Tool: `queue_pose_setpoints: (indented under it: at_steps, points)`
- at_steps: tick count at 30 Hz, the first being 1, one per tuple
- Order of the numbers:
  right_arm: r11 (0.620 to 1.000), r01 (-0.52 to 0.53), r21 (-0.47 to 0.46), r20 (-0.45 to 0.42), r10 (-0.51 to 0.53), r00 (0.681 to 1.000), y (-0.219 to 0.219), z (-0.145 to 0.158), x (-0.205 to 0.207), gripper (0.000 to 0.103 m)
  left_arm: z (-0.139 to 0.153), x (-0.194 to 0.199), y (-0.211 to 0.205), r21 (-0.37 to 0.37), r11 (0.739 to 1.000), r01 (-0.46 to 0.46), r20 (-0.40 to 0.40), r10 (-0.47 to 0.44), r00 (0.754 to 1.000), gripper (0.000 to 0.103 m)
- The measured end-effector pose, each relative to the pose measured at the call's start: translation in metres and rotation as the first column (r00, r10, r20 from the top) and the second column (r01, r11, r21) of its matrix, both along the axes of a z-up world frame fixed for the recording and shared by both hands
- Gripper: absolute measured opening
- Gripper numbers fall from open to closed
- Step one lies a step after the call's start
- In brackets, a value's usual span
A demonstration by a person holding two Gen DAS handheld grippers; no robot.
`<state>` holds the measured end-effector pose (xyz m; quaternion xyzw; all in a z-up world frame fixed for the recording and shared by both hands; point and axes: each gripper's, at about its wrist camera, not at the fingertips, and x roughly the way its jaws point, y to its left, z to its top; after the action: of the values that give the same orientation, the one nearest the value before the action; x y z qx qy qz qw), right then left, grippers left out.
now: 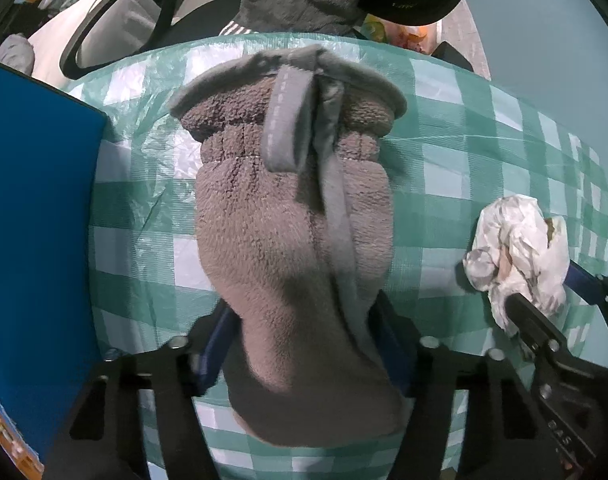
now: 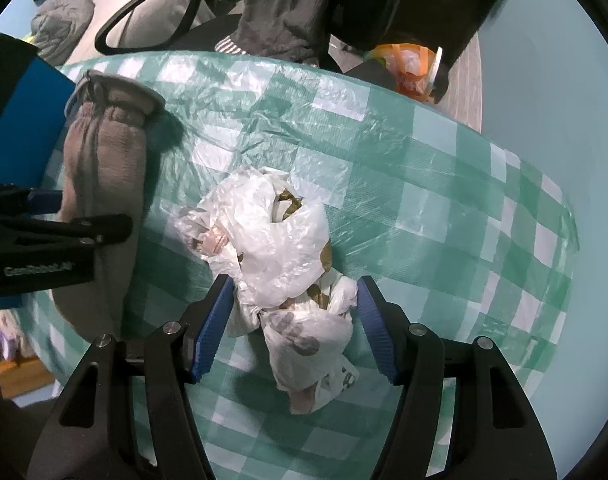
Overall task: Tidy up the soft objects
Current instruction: 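Close the left gripper on the grey mitten while the right grips the white bag, then lift the grey mitten with the left tool while the right lifts the white bag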
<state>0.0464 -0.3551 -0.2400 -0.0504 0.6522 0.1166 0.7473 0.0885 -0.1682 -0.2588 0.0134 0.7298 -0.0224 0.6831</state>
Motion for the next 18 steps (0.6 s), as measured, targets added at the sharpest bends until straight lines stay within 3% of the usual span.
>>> queue_pose_setpoints:
  at_steps: [3, 5, 8, 12, 18]
  points:
    - [1.0, -0.004, -0.01, -0.013, 0.004, 1.0, 0.004, -0.005, -0.001, 0.064, 0.004, -0.004, -0.001, -0.008, 1.0, 0.019, 0.008, -0.019, 1.0, 0.047]
    - [1.0, -0.004, -0.013, -0.024, 0.004, 1.0, 0.005, -0.009, -0.003, 0.057, 0.008, -0.008, -0.002, -0.011, 0.999, 0.038, 0.016, -0.038, 0.999, 0.039]
    - [1.0, 0.003, -0.009, -0.027, -0.003, 1.0, 0.006, -0.01, -0.004, 0.052, 0.015, -0.006, -0.006, -0.004, 0.998, 0.066, 0.026, -0.066, 0.997, 0.034]
    - [1.0, 0.017, 0.006, -0.02, -0.017, 1.0, 0.007, -0.008, -0.008, 0.045, 0.021, -0.014, -0.001, -0.001, 0.996, 0.093, 0.031, -0.093, 0.995, 0.032]
    - [0.997, 0.062, 0.043, 0.002, -0.062, 0.998, 0.008, 0.007, -0.014, 0.042, 0.035, -0.027, 0.005, 0.004, 0.993, 0.118, 0.055, -0.118, 0.991, 0.031]
